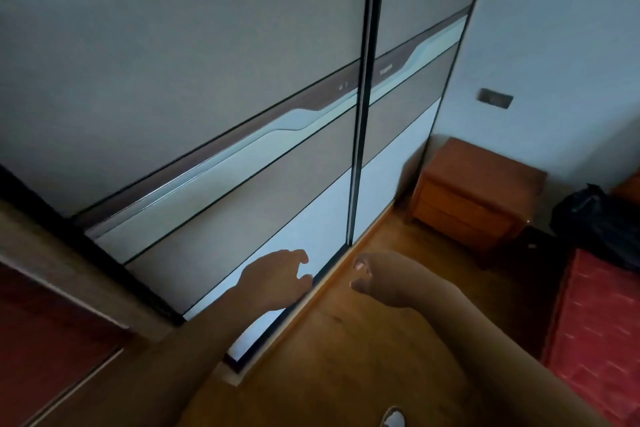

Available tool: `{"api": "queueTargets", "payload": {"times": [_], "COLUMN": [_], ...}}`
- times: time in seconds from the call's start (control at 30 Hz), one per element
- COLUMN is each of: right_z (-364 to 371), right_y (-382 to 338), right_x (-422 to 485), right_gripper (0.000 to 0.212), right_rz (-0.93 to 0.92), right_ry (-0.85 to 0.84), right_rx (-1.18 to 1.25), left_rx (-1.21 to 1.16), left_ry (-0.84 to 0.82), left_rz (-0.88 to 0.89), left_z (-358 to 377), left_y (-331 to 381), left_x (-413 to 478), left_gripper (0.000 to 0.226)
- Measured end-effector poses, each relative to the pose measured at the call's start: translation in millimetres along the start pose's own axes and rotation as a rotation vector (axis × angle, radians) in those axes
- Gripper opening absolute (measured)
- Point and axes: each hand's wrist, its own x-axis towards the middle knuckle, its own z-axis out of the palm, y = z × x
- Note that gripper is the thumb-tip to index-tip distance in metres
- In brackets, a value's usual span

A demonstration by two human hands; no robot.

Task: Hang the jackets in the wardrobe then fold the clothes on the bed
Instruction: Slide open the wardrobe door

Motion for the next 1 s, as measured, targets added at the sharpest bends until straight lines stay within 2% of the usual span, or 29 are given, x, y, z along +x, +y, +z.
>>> {"api": "queueTargets", "payload": {"times": [0.13, 0.27, 0.47, 0.53, 0.7, 0.83, 0.9, 1.0], "right_z": [-52, -90, -110, -113, -116, -114, -110, -106], "right_y": [37, 28, -36, -60, -100, -133, -152, -180], "right_x": [50, 105, 179, 197, 230, 251, 255, 261], "right_gripper": [0.041, 0.043, 0.047, 0.046, 0.043, 0.041, 0.041, 0.038], "right_rz": [-0.097, -0.243, -0.49, -0.564, -0.674, -0.782, -0.855, -0.969], "right_ry": [-0.016, -0.073, -0.148, -0.176, -0.234, -0.287, -0.338, -0.304], "right_rx": [-0.037, -0.091, -0.198, -0.228, -0.337, -0.402, -0.436, -0.508], "left_rx": [-0.043, -0.135, -0.336, -0.323, -0.315, -0.328, -0.306, -0.301], "left_ry": [0.038, 0.096, 0.194, 0.209, 0.235, 0.255, 0.291, 0.354], "left_rz": [-0.08, -0.21, -0.44, -0.493, -0.561, -0.627, -0.722, -0.855], "left_z": [-19, -36, -53, -58, -70, -71, -70, -69], "left_y": [35, 30, -23, -41, -71, -87, -95, -109], "left_x": [47, 65, 76, 78, 79, 60, 45, 27], "left_gripper": [0.043, 0.045, 0.039, 0.037, 0.048, 0.028, 0.035, 0.05]}}
